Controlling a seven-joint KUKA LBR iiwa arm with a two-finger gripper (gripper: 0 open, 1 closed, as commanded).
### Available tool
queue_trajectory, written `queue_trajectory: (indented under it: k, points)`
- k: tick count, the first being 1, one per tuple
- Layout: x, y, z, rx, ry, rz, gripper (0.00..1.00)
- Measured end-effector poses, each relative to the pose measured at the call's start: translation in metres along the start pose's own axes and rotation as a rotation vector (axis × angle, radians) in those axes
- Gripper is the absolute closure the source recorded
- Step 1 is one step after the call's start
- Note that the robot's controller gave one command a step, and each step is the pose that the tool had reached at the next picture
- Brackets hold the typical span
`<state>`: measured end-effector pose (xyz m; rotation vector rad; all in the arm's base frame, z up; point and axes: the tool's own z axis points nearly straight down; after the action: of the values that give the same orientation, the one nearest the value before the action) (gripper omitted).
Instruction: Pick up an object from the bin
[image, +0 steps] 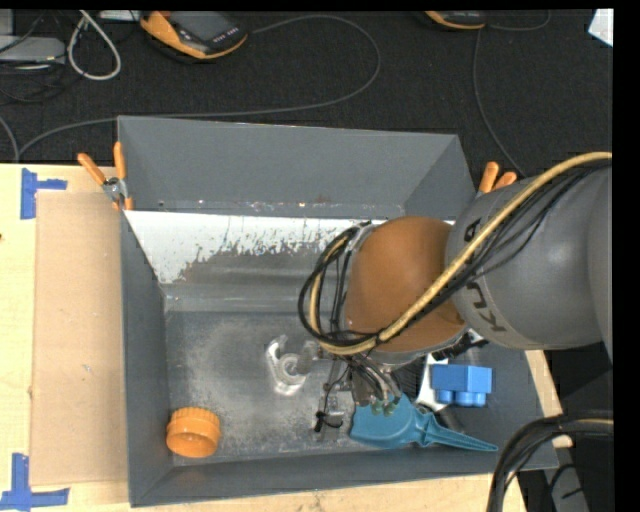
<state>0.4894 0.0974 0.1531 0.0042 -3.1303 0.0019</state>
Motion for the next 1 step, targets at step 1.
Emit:
queue_trajectory:
  k: [1]
  points:
    - [-0.0019, -0.0008, -0.0042, -0.001, -0.008, 0.005, 0.0]
